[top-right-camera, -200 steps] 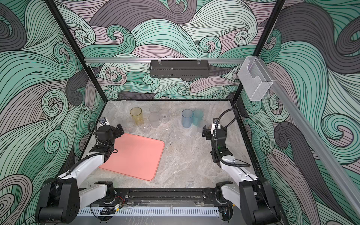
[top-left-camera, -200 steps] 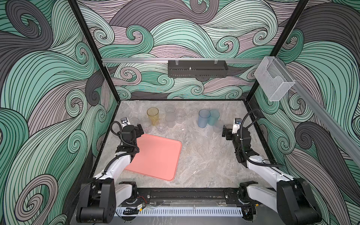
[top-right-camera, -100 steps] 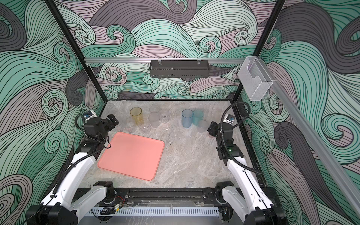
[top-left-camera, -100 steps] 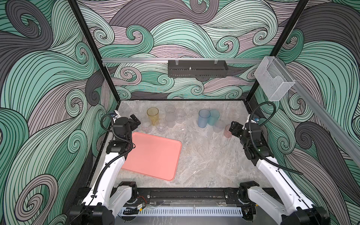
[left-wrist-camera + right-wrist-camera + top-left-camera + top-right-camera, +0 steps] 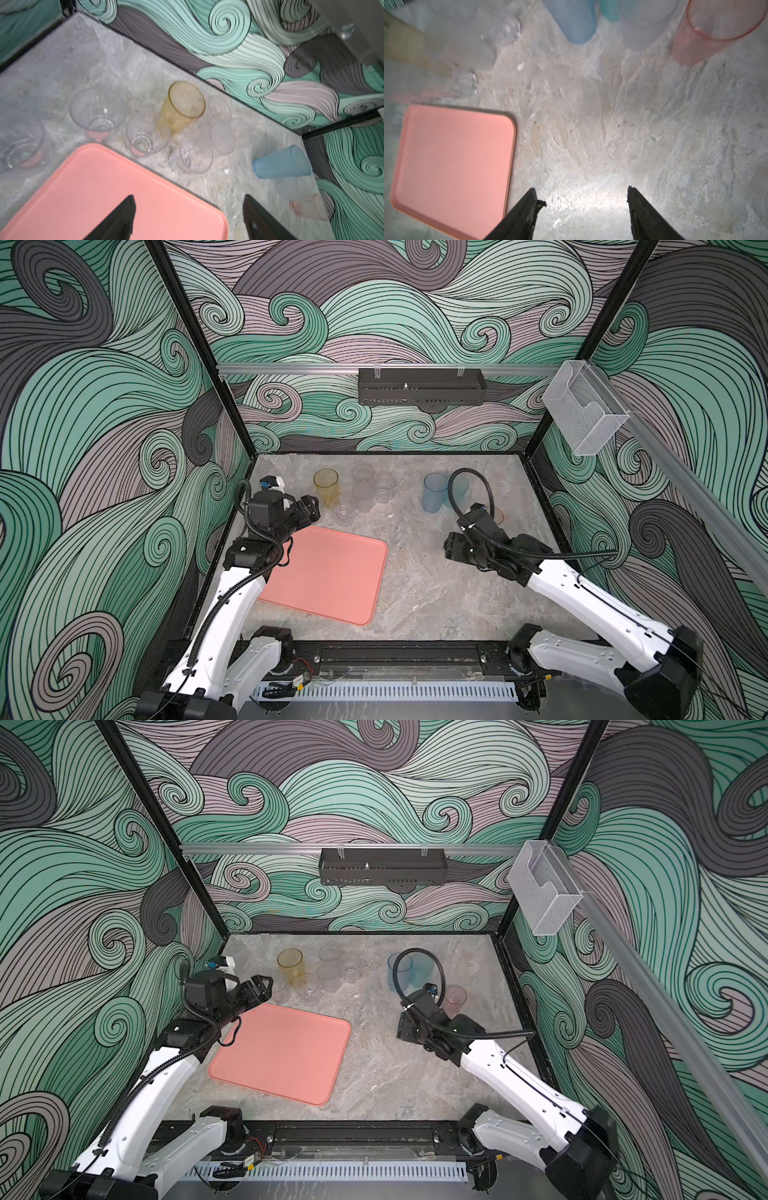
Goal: Place the glasses into the tray
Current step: Move the tray to the center of the table.
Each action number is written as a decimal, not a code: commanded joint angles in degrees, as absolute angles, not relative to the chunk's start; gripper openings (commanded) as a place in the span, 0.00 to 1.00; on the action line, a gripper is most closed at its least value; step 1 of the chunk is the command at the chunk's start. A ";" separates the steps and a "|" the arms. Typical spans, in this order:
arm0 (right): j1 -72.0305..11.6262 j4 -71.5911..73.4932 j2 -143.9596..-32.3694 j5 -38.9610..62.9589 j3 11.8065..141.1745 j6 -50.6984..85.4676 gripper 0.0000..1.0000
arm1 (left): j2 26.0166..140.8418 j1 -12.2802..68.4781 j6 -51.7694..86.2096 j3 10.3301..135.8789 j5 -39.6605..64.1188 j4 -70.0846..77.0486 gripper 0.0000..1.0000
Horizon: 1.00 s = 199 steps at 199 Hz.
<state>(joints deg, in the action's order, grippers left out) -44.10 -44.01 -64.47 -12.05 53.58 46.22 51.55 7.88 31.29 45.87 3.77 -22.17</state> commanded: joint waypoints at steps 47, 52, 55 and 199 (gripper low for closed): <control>-55.83 -35.39 -82.85 -7.16 58.11 51.95 0.63 | 49.32 12.28 36.01 38.30 2.16 -24.50 0.83; -56.08 -35.16 -84.19 -6.85 58.85 51.86 0.63 | 49.42 12.25 35.98 38.32 1.67 -25.14 0.83; -56.21 -35.01 -84.93 -6.76 59.41 51.79 0.63 | 49.54 12.25 35.95 38.28 1.41 -25.59 0.83; -56.87 -33.43 -112.41 -6.17 77.52 44.22 0.38 | 51.64 12.23 34.72 39.00 -0.13 -27.18 0.84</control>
